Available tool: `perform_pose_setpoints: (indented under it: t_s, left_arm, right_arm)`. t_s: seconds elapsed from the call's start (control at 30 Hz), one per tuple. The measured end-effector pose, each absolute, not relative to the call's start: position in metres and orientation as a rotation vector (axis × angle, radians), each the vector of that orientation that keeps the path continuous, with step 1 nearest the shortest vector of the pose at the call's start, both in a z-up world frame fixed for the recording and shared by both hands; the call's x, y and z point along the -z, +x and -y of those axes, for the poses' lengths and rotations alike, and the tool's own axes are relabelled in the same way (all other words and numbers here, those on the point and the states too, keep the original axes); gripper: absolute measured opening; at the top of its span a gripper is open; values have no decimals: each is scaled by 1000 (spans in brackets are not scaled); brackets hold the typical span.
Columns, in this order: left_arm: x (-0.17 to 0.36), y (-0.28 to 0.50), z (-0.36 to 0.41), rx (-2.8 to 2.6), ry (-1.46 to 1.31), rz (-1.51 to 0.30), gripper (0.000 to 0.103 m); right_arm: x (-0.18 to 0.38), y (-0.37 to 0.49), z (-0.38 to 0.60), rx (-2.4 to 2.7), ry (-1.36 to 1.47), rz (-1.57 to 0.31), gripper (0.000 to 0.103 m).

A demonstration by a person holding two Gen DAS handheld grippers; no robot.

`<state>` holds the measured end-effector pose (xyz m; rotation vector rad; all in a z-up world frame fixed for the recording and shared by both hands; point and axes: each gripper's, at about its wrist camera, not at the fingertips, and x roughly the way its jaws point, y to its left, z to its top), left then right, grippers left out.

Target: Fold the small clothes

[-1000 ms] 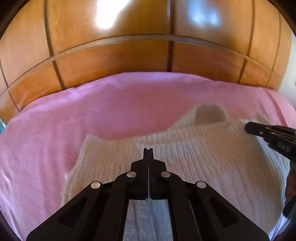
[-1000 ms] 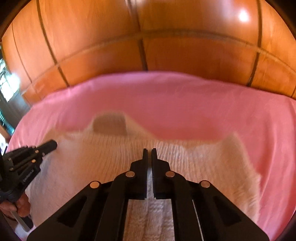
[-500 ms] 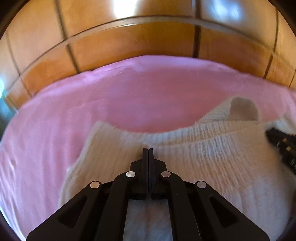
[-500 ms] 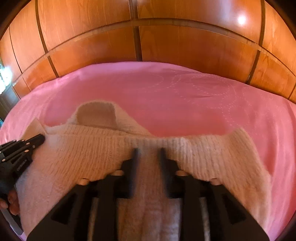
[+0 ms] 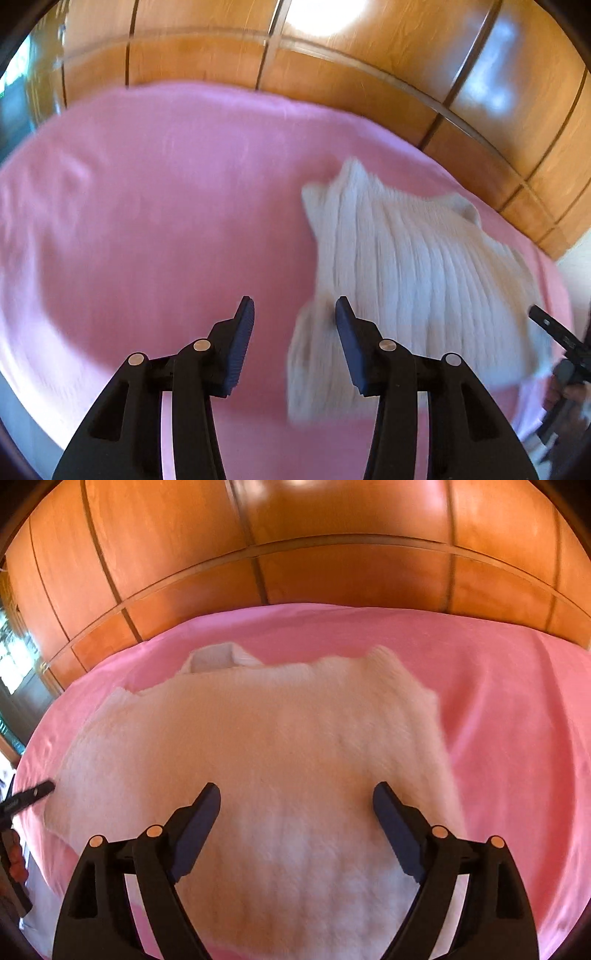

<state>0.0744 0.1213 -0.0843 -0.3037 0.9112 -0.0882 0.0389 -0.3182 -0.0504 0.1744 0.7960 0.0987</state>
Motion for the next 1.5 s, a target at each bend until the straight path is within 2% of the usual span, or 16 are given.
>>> perform_pose_setpoints:
  t_s: [0.1,0.17,0.2,0.33,0.43,0.5,0.6,0.77,0.83,0.87,0.9,0.97,1.5]
  left_arm:
    - [96,56,-122,142,-350,-933,45]
    - [107,57,-114,80,-274,-965,37]
    - [108,57,-113,69,-273,-964,36]
    - [101,52,-108,36,-248,-954,31]
    - [95,40,-102,28,-206,-933,30]
    - [87,33,-97,14,-174,-902,30]
    - [76,22,-87,17,-142,-869,46]
    - [60,15,-59,9,-78,-836,48]
    - [57,14,-48,14,-60,-836,48]
    - [55,13,-44,20,-52,-830,48]
    - [53,12,-39,21,-42,-821,48]
    - [49,10,-30,29,-23,-808,48]
    - [48,6,-8,49,78,-794,48]
  right_arm:
    - [55,22,335,-35,172,-798,86]
    - [70,22,349,33,172,-846,89]
    - [83,23,366,35,262,-881,92]
    - [82,12,387,36,374,-848,91]
    - [76,-3,405,40,453,-838,91]
    - [73,-13,414,27,494,-830,85]
    - [71,-26,420,-8,542,-827,77]
    - [73,-39,407,-104,567,-838,62]
    - [77,-37,397,-103,531,-864,50]
    - [78,-34,396,-83,515,-870,33]
    - [79,-33,396,-58,506,-871,23]
    - [80,-32,400,-37,515,-866,19]
    - [94,-43,401,-30,529,-842,27]
